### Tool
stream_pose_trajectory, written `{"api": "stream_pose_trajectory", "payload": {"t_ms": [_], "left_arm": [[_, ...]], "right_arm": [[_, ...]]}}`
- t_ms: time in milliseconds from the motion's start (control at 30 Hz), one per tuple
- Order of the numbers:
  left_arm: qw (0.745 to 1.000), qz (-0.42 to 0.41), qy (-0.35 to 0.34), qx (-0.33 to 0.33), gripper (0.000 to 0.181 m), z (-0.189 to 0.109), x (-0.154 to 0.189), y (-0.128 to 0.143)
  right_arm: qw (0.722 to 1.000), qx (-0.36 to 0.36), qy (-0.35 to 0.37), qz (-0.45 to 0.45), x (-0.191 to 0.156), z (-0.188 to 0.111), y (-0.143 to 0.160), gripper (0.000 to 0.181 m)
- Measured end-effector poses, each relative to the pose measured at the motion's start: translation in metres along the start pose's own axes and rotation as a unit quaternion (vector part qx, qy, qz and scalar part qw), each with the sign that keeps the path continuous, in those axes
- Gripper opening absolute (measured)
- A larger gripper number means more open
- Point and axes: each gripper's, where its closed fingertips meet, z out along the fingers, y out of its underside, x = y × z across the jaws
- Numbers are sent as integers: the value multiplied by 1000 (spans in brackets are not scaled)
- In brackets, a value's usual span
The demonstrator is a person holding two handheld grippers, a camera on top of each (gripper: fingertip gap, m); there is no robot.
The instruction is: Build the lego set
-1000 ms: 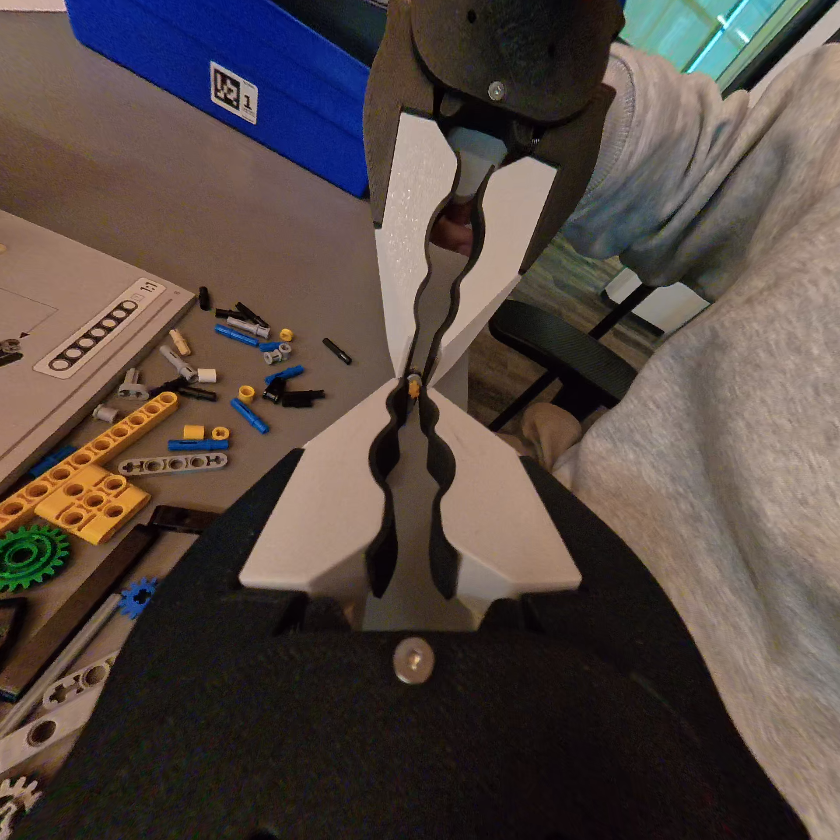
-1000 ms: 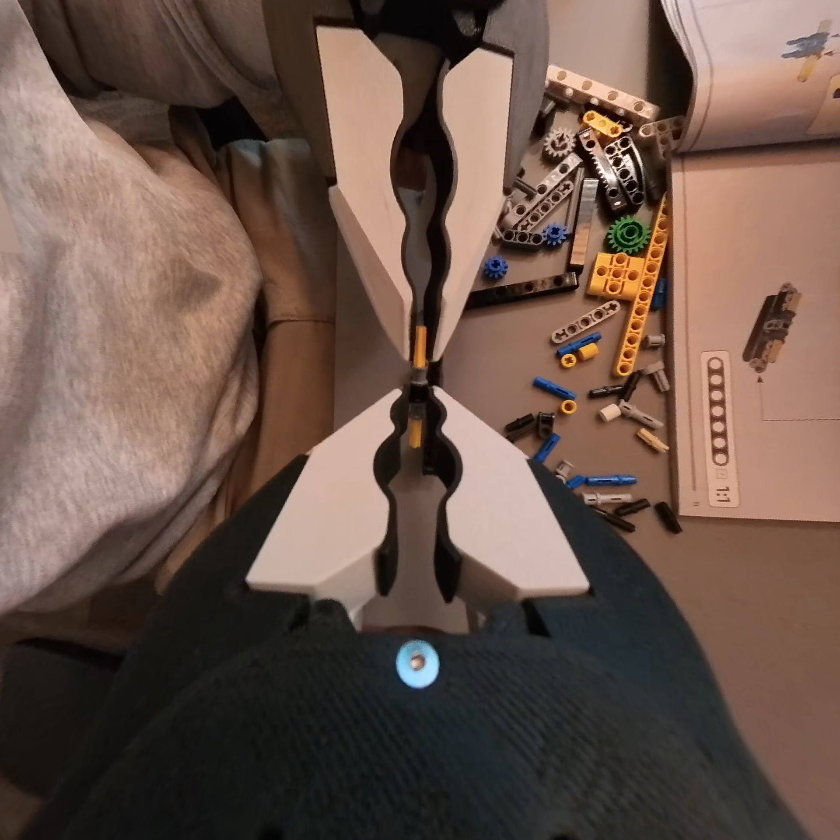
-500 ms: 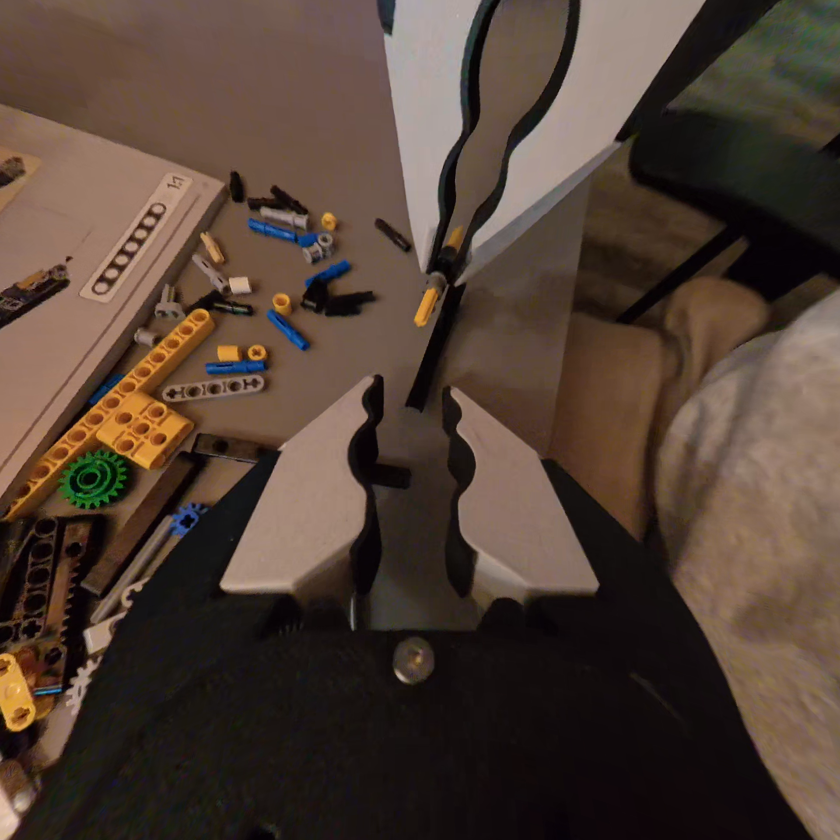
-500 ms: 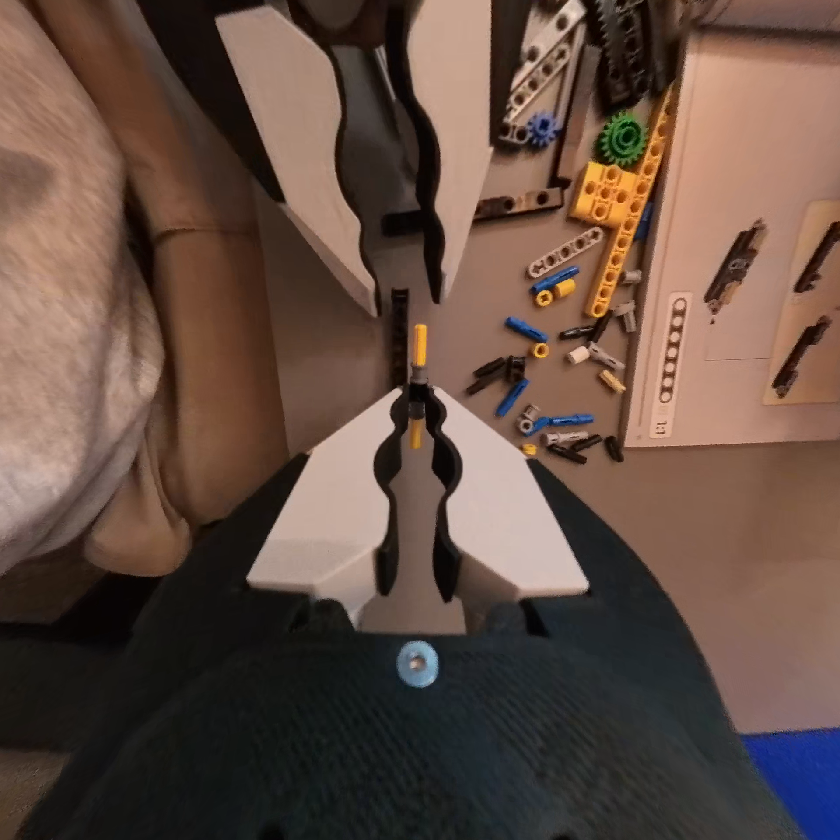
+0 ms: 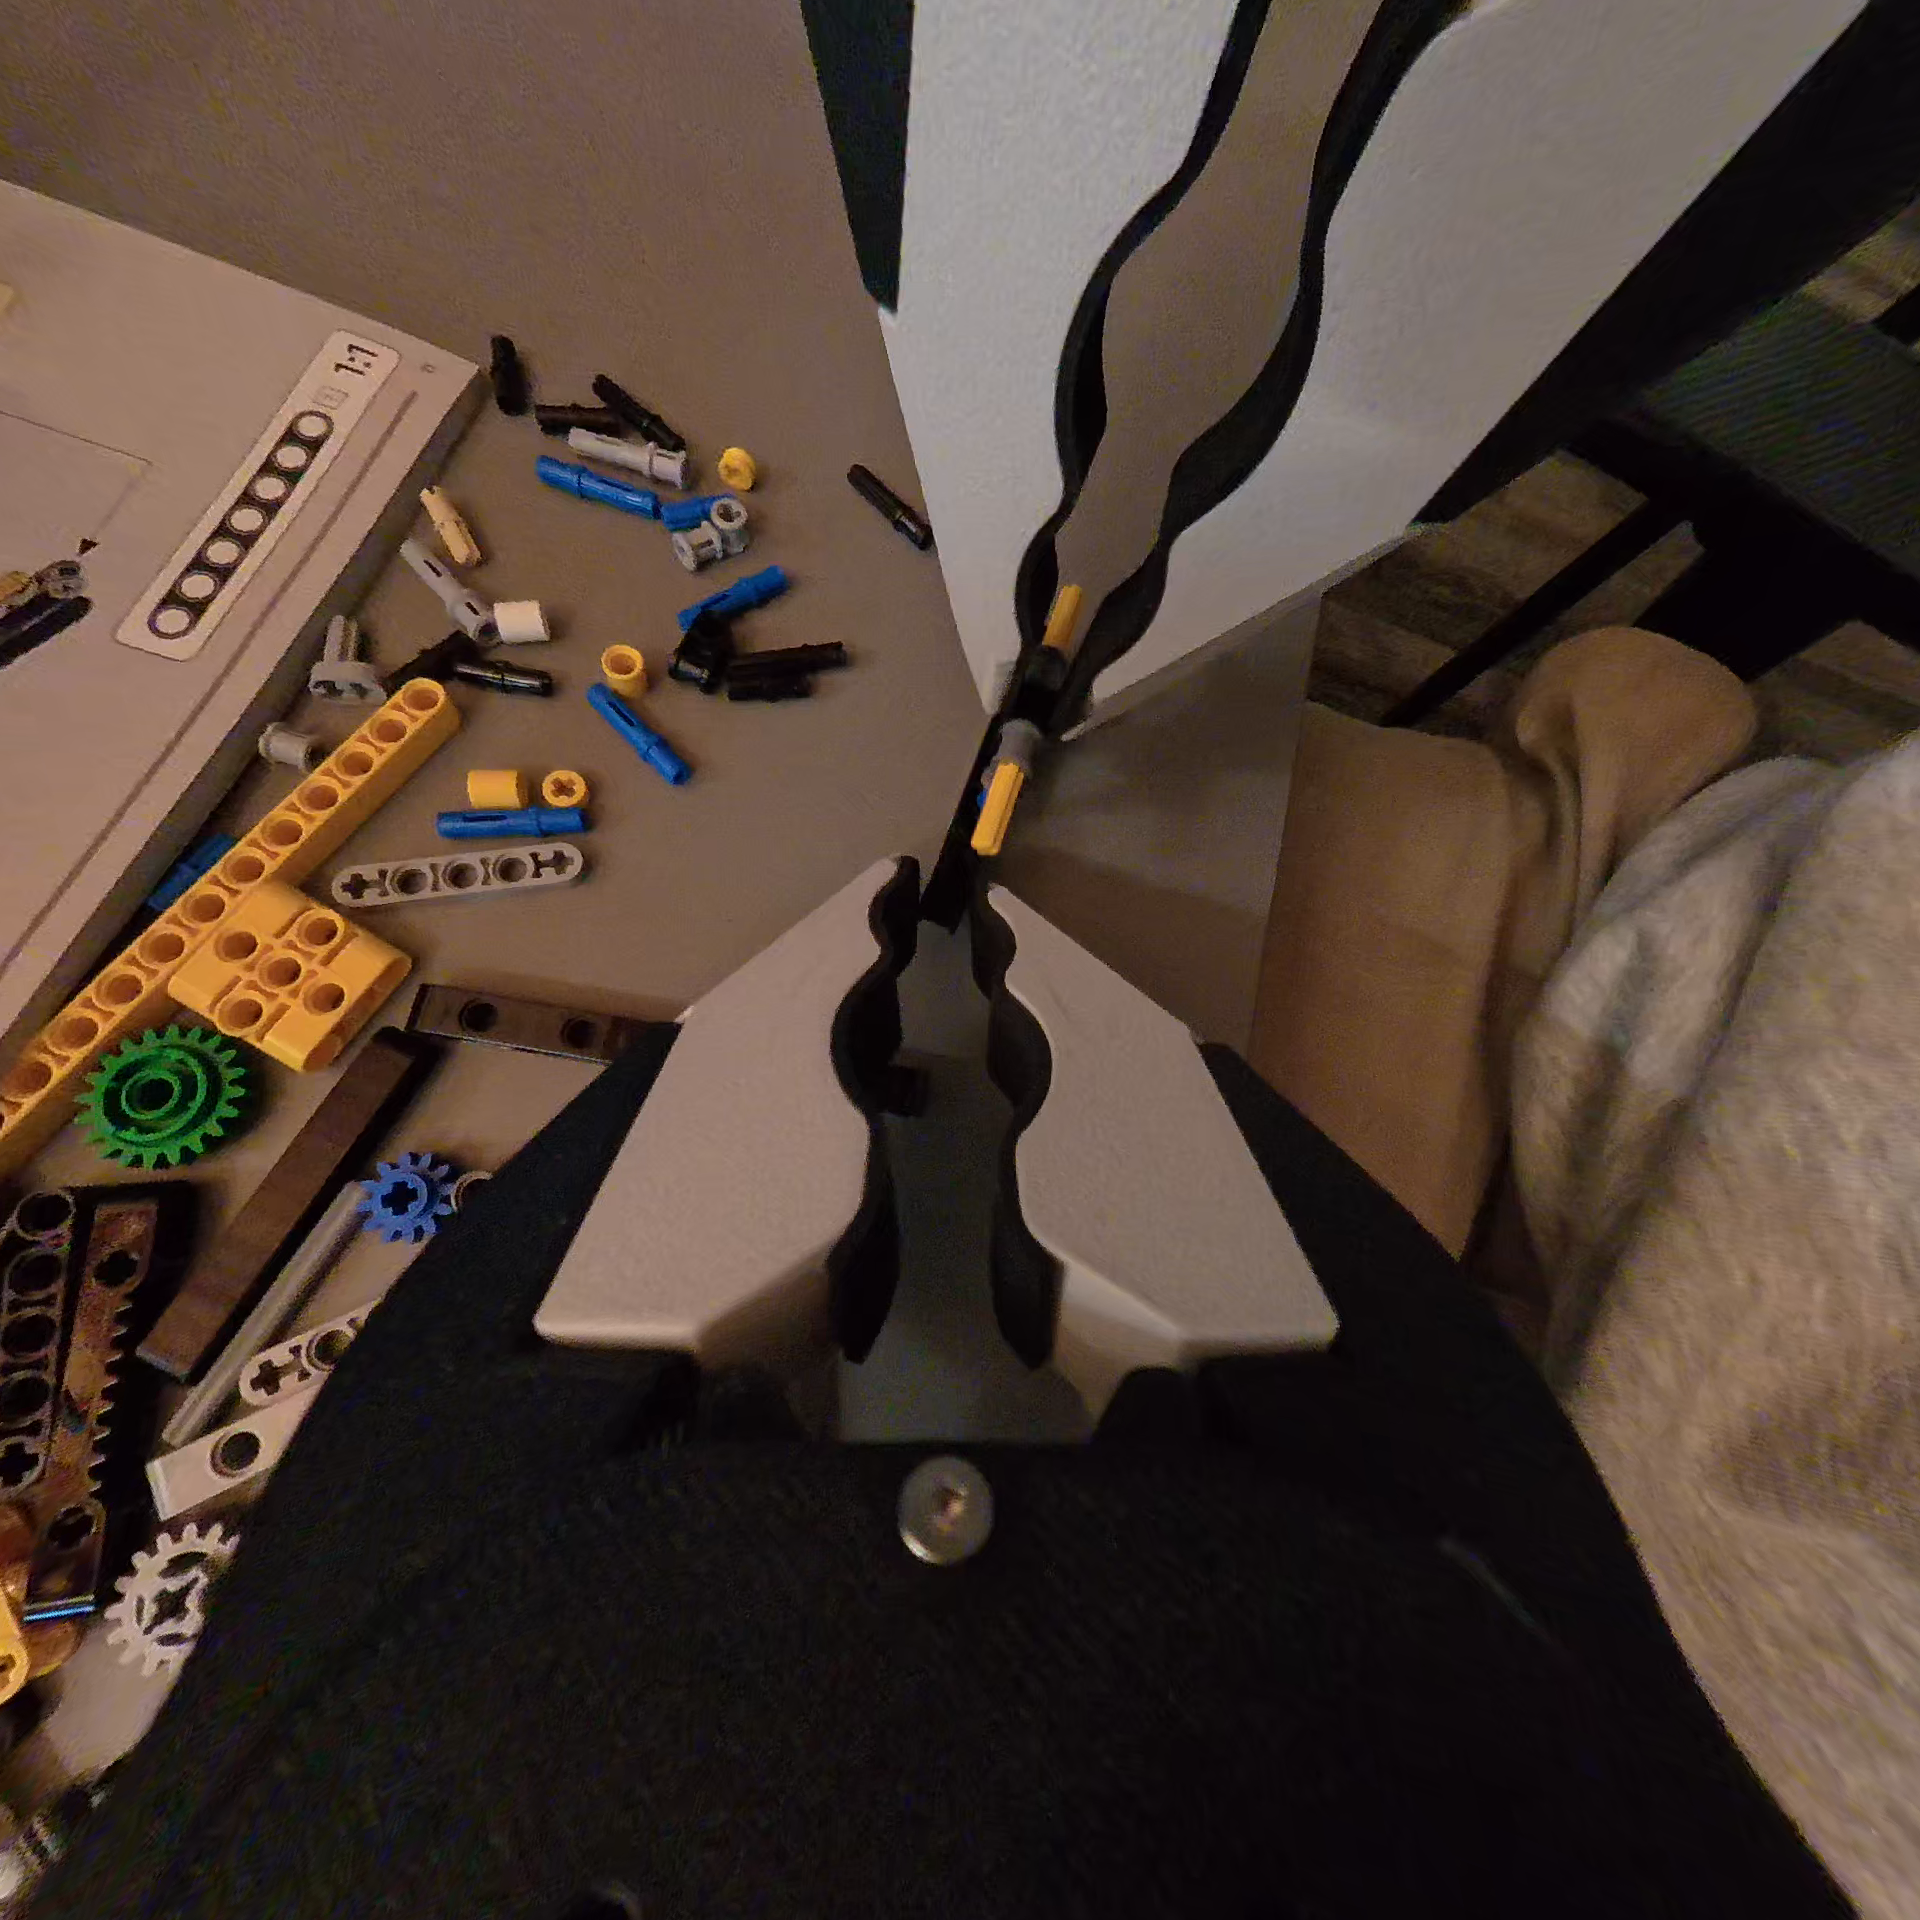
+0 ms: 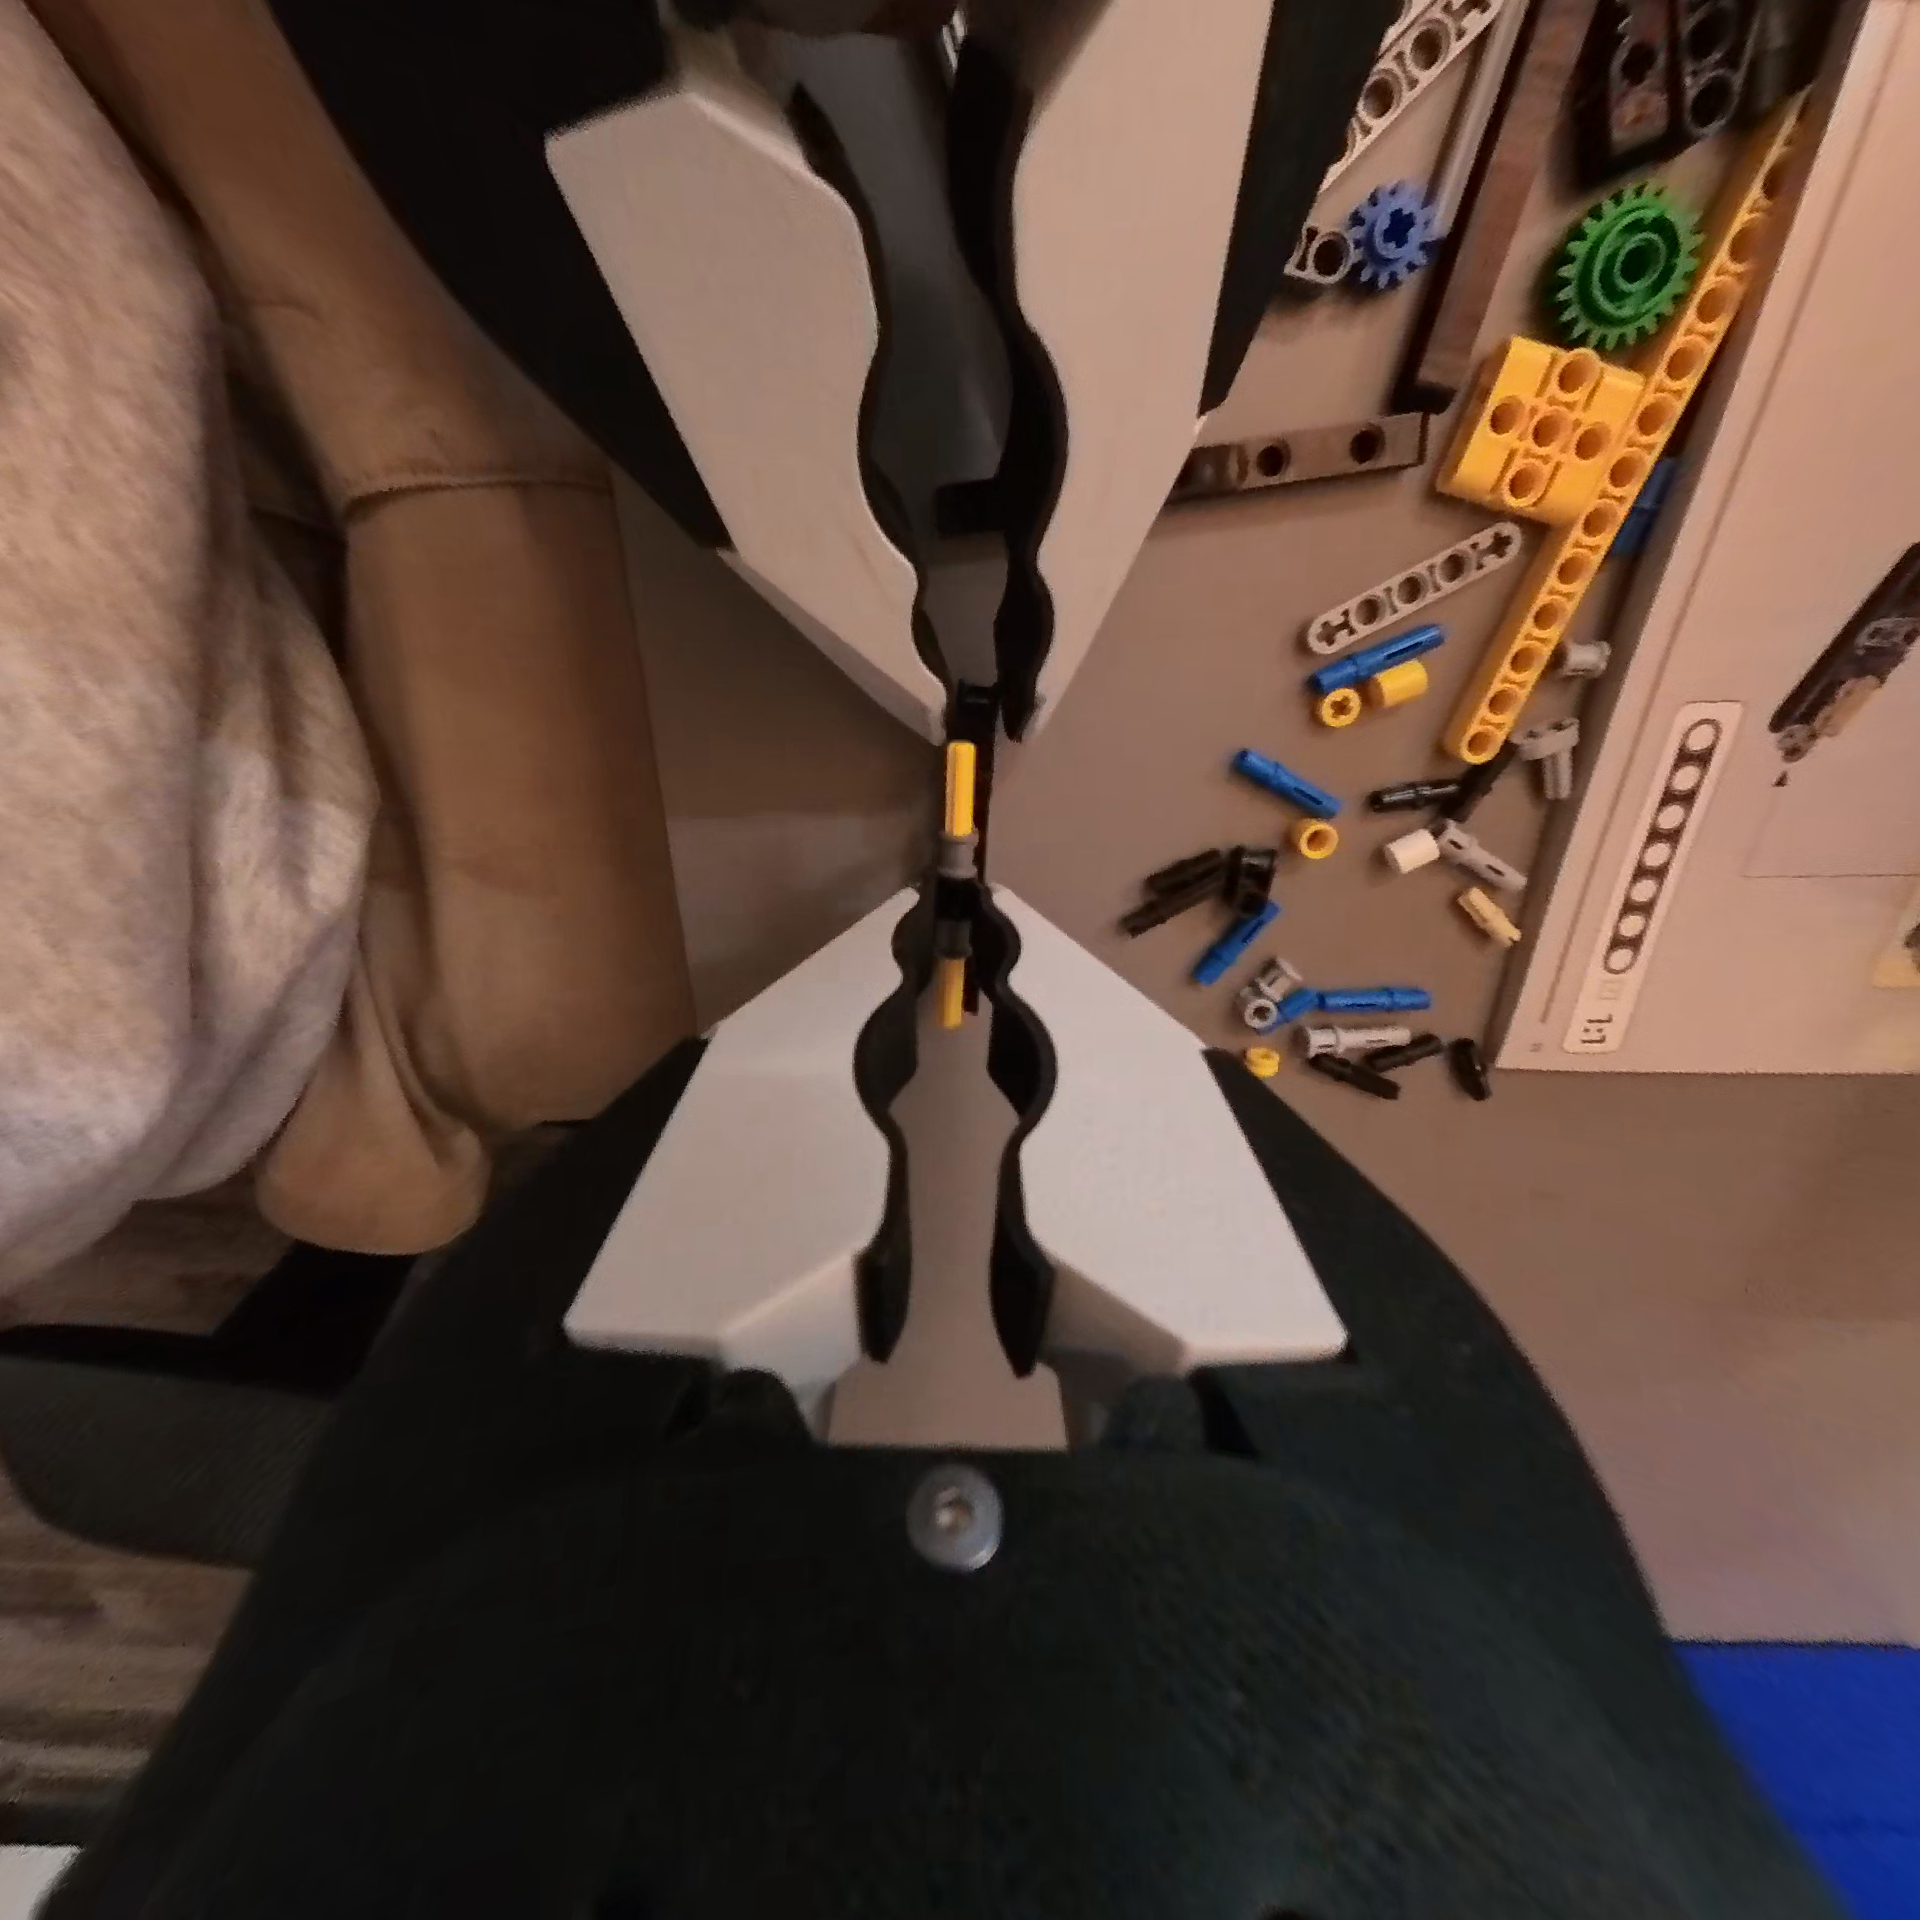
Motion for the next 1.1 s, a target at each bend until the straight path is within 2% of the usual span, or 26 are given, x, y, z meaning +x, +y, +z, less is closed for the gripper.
{"api": "stream_pose_trajectory", "payload": {"t_ms": [1100], "left_arm": [[998,-59,37,4,9,-2,-2,1]], "right_arm": [[1000,-10,-5,-2,5,4,0,5]]}}
